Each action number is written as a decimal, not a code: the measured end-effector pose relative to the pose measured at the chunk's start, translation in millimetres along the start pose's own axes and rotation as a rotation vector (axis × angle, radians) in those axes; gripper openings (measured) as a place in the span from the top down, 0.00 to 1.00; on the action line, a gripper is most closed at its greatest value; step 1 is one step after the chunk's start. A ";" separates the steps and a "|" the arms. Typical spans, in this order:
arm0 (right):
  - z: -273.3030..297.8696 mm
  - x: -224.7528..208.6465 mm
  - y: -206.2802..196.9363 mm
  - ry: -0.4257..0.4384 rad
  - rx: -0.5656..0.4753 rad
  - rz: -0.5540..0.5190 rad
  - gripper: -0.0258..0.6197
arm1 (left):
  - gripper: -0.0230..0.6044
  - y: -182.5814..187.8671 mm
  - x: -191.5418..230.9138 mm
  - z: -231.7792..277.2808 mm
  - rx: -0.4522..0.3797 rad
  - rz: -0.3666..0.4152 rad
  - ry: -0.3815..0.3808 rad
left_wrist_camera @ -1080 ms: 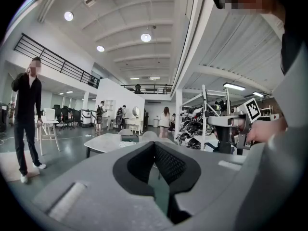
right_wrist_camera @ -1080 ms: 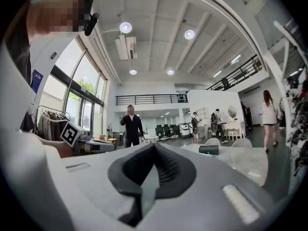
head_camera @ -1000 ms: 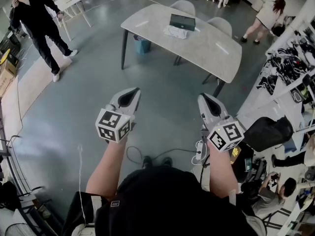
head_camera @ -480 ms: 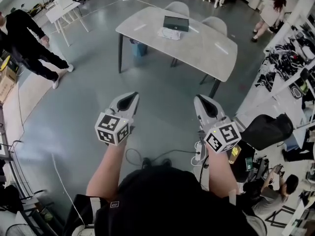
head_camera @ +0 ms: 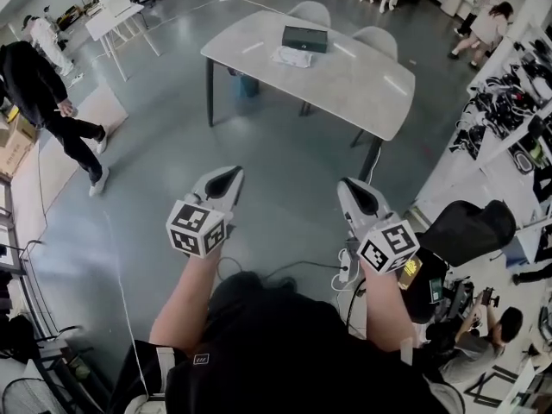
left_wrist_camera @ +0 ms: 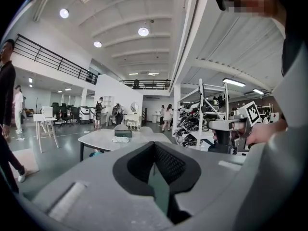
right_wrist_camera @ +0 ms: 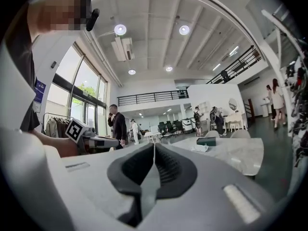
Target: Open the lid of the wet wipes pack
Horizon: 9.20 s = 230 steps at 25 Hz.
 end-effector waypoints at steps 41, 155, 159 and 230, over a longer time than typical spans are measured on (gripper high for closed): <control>284.2 -59.2 37.2 0.007 0.131 -0.048 0.93 | 0.95 35.7 247.4 159.3 -0.038 -0.016 -0.064; 755.7 -579.9 -129.4 0.023 0.735 -0.007 0.96 | 0.77 -3.1 444.3 818.1 0.640 0.315 -0.361; 756.8 -581.6 -142.2 0.026 0.791 -0.044 0.96 | 0.76 -11.8 443.6 822.6 0.668 0.367 -0.384; 751.0 -582.6 -150.0 0.021 0.840 -0.104 0.95 | 0.87 10.7 440.9 905.0 0.723 0.753 -0.498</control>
Point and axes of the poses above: the fingertips, and each gripper's own axes: z forward along the fingers, x to its left, y out of its top, the point moved 3 cm from there along -z, backward along the fingers, and after that the axes turned 6 degrees about x, right-handed, at the moved point
